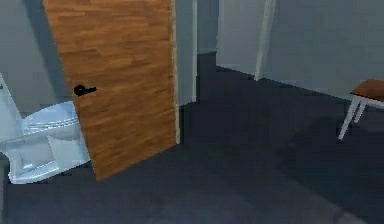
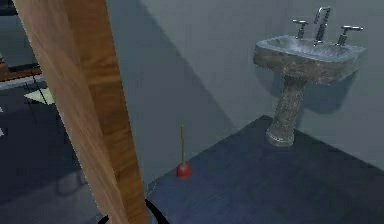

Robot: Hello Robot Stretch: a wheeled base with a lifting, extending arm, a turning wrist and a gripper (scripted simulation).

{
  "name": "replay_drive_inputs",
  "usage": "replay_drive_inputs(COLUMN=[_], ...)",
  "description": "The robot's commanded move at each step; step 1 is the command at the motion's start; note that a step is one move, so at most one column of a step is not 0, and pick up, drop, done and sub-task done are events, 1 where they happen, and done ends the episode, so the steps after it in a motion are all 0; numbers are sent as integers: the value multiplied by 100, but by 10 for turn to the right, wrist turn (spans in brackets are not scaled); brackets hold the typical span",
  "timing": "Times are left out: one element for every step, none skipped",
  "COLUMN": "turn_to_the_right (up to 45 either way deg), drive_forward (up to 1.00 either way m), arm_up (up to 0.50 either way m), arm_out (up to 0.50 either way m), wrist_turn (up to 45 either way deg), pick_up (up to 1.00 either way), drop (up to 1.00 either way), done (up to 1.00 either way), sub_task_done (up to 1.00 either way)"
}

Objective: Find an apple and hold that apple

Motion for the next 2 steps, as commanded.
replay_drive_inputs(turn_to_the_right=[0,60], drive_forward=[20,0], arm_up=[0,0], arm_out=[0,0], wrist_turn=[0,0], pick_up=[0,0], drop=[0,0], done=[0,0], sub_task_done=[0,0])
